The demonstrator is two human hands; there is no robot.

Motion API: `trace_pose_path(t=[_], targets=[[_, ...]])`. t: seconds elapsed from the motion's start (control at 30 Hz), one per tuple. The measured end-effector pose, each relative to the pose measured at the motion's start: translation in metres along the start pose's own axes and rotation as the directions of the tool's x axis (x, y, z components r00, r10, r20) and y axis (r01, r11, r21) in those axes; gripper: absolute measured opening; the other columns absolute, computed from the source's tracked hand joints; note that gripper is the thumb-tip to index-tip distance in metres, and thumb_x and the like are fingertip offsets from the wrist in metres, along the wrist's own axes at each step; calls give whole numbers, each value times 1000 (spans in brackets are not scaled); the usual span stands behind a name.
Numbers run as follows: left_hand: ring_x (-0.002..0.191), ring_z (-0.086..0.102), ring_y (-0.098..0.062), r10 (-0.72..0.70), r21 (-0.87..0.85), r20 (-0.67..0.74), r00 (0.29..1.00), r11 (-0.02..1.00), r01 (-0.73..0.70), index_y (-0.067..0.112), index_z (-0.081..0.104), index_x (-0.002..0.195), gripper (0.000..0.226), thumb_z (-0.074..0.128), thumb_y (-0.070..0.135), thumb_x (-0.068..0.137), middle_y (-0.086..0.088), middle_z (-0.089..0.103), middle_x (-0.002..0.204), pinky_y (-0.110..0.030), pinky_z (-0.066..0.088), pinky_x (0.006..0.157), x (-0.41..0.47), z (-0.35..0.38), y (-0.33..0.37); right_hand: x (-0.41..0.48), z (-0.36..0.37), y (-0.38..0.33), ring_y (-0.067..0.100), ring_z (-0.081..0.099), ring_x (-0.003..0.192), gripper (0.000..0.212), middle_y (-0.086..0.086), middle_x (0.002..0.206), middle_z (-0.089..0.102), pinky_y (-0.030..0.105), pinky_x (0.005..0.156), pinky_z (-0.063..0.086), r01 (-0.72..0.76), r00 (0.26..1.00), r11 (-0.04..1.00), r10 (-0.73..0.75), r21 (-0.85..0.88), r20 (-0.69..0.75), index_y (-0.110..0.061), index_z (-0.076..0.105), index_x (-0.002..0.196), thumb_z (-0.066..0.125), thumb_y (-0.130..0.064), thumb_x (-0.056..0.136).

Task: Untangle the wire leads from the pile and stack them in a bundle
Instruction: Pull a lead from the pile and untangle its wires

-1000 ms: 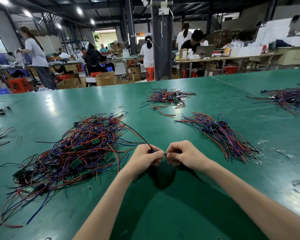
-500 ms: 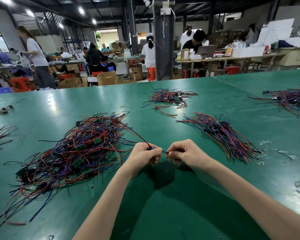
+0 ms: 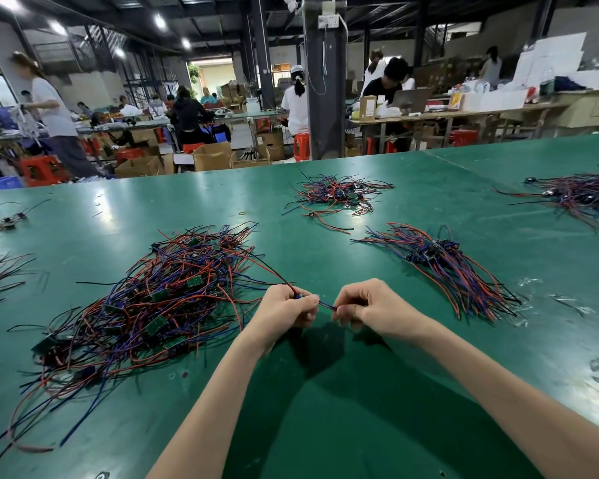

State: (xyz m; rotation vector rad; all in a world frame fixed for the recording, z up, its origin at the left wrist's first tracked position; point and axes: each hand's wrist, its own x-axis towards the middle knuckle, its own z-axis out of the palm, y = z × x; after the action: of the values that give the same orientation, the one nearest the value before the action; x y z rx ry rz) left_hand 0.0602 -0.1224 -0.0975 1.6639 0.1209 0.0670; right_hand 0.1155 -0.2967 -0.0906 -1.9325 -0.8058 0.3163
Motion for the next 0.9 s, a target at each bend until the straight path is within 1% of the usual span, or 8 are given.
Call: trace_pose_path(t=[0.13, 0.2, 0.33, 0.5, 0.6, 0.73, 0.83, 0.9], targets=[[46, 51, -8, -13, -68, -10, 1000, 998, 12, 6, 59, 72, 19, 57, 1, 90, 1, 58, 53, -18, 44, 47, 0, -3, 2, 0, -1, -1, 1, 54, 50, 32, -6, 58, 65, 15, 52, 44, 1, 999, 1000, -1, 1, -34, -23, 68, 68, 60, 0, 89], [46, 51, -7, -8, -67, -18, 1000, 998, 6, 6, 59, 73, 18, 58, 2, 90, 2, 58, 54, -18, 45, 48, 1, -5, 4, 0, -1, -1, 1, 53, 50, 30, -6, 58, 64, 14, 52, 44, -8, 999, 1000, 8, -4, -54, -22, 68, 68, 61, -2, 89], [45, 51, -6, 5, -98, -67, 998, 995, -11, 6, 60, 72, 18, 58, 1, 89, 2, 59, 53, -17, 46, 46, 1, -12, 7, 0, -3, -3, -2, 53, 50, 33, -4, 58, 63, 15, 51, 46, -14, 997, 999, 12, -32, -79, -22, 66, 66, 60, 2, 88], [44, 50, -5, 4, -29, -76, 997, 1000, -6, 8, 59, 69, 22, 58, 0, 90, 3, 58, 51, -17, 46, 47, 0, -12, 6, -3, 0, -6, -1, 55, 52, 33, -7, 57, 65, 15, 53, 44, 23, 999, 999, -22, 39, -27, -20, 67, 67, 59, 5, 87], [44, 50, -6, -2, -79, -97, 995, 997, -5, 7, 59, 69, 21, 58, 0, 89, 2, 57, 52, -17, 46, 46, -1, -14, 8, -2, -1, -5, 1, 53, 49, 28, -7, 56, 65, 15, 53, 43, 3, 1000, 996, -3, 85, -9, -18, 68, 69, 61, -1, 89], [44, 51, -7, 0, -167, -153, 988, 986, -25, 4, 58, 71, 19, 58, -2, 89, 0, 58, 52, -16, 46, 45, -1, -24, 11, 0, -7, -1, 2, 52, 49, 26, -4, 59, 65, 15, 52, 45, -43, 998, 996, 47, 79, -45, -18, 68, 69, 62, -3, 89], [44, 51, -7, -8, -141, -161, 987, 990, -15, 4, 58, 70, 20, 58, -2, 89, 1, 57, 52, -16, 47, 46, -2, -25, 10, 0, -9, -1, 4, 53, 51, 27, -4, 59, 66, 15, 52, 45, -51, 996, 998, 54, 42, -75, -18, 67, 68, 62, -2, 89], [44, 50, -6, -15, -117, -176, 984, 993, -6, 5, 58, 70, 20, 58, -2, 89, 0, 57, 53, -16, 46, 46, -1, -23, 9, -2, -7, -4, 3, 53, 50, 27, -6, 58, 66, 15, 52, 44, -19, 999, 997, 22, 80, -45, -17, 67, 69, 62, 0, 89]])
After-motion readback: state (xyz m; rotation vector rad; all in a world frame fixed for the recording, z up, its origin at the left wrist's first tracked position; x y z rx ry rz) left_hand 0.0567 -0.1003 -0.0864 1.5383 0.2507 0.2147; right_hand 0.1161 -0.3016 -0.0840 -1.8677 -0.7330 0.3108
